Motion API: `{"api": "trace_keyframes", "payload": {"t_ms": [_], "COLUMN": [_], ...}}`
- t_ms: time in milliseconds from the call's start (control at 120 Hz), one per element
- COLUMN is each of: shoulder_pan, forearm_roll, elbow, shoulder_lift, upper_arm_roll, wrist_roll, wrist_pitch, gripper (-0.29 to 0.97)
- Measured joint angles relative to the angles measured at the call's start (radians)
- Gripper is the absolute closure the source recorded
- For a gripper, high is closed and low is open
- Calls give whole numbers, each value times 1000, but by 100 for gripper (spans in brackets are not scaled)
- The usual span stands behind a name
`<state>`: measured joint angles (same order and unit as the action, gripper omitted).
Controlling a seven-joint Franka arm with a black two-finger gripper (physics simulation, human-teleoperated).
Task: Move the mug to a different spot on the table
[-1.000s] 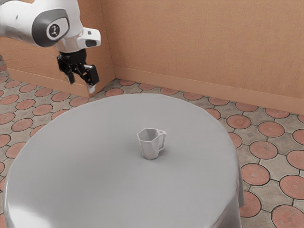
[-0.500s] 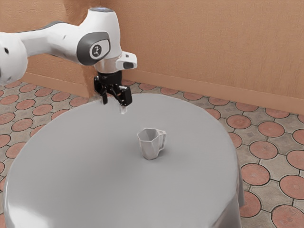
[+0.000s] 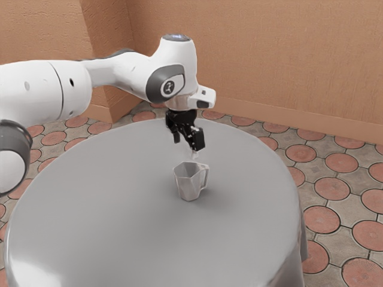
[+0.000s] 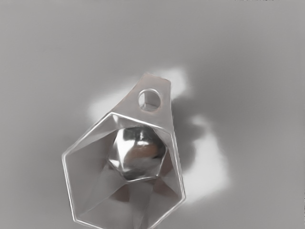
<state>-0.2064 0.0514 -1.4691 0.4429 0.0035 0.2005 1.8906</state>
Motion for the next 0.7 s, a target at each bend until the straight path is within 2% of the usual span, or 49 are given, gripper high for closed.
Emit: {"api": "trace_keyframes", "payload": {"t_ms": [433, 700], "shoulder_pan": [5, 47], "forearm_roll": [5, 4], "elbow": [4, 100], "shoulder_lift": [75, 167], "upper_arm_roll": [-44, -46], "wrist_roll": [171, 238], "wrist_pitch": [91, 119], "gripper": [0, 0]}}
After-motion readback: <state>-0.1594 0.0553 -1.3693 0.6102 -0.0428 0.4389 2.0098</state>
